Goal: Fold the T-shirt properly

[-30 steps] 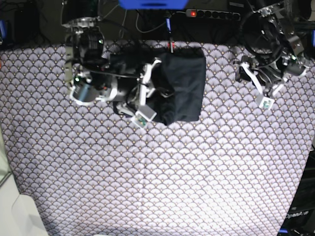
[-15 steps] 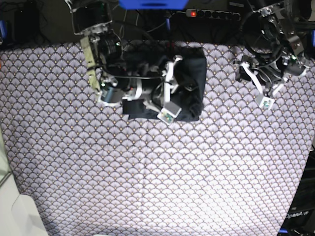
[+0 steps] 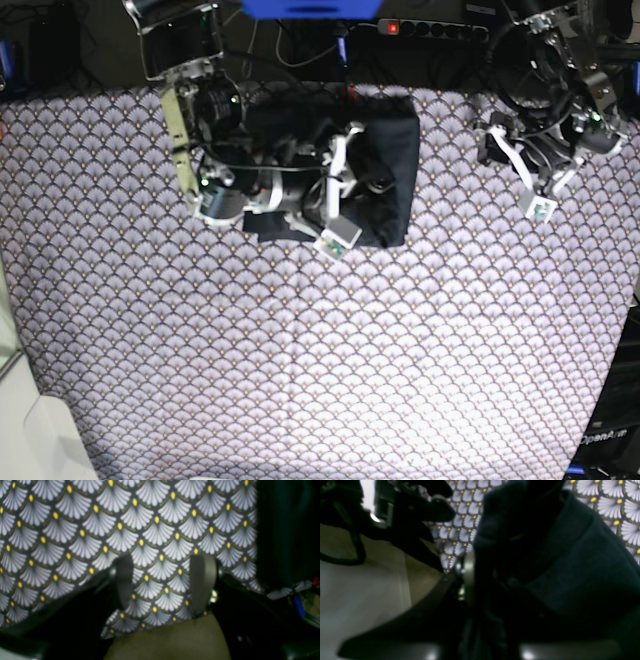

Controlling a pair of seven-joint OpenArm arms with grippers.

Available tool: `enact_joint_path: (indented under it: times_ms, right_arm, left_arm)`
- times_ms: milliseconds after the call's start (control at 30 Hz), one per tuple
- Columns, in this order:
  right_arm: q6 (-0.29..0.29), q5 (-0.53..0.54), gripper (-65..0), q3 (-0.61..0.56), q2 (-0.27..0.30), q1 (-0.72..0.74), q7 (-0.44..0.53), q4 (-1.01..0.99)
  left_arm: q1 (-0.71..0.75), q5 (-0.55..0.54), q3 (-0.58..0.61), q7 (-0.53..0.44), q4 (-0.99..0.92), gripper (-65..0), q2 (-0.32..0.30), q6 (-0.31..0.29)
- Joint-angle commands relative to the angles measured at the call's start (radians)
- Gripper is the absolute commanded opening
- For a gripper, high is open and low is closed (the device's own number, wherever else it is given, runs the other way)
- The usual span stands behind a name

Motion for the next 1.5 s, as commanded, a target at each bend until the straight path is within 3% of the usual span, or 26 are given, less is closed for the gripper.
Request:
enact_joint_path:
  times_ms: [0,133,367,600,700,800,867,967,1100,1233,1467]
  right_arm:
    - [0.011,0.028,-50.8,0.002,-0.007,0.011,0.022,0.015]
    - [0.011,0.077,-44.8,-0.004,-0.008,0.014,0.025,0.02]
    - [0.011,0.139,-44.6,-0.002,0.001,0.047,0.015,0.025]
    - [0.011,0.139,-45.5,0.001,0.136,0.034,0.01,0.1]
    - [0.011,0.139,-52.2,0.015,0.206,0.005,0.013,0.186]
    - [0.011,0.139,-61.1,0.065,0.252,-0.019,0.005,0.244]
    - [0.011,0.137,-64.9,0.102,0.286,-0.038,0.005,0.264]
    - [0.011,0.136,-65.0,0.165,0.338,-0.072,0.015,0.264]
    - [0.011,0.136,-65.0,0.251,0.409,-0.113,0.018,0.264]
    - [0.011,0.136,-65.0,0.341,0.45,-0.151,0.018,0.264]
    - [0.011,0.136,-65.0,0.411,0.475,-0.196,0.018,0.264]
  left_arm:
    - [-0.004,-0.012,-0.002,-0.012,0.015,-29.4,-0.01,-0.002]
    - [-0.004,-0.014,-0.002,-0.012,-0.014,-29.4,-0.01,-0.002]
    - [-0.006,-0.014,-0.001,-0.013,-0.084,-29.4,-0.01,-0.002]
    - [-0.004,-0.004,0.001,-0.004,-0.069,-29.5,-0.019,-0.002]
    - [0.017,-0.004,0.025,-0.004,-0.038,-29.9,-0.048,-0.002]
    - [0.065,-0.004,0.033,-0.01,0.029,-37.6,-0.077,-0.002]
    - [0.094,-0.003,0.033,-0.009,0.083,-48.7,-0.085,-0.002]
    - [0.131,-0.003,0.081,-0.01,0.132,-65.0,-0.123,-0.002]
    - [0.154,0.029,0.209,-0.013,0.169,-65.0,-0.16,-0.002]
    - [0.145,0.126,0.338,-0.013,0.21,-65.0,-0.114,-0.002]
    - [0.083,0.422,0.516,-0.004,0.212,-65.0,0.046,-0.002]
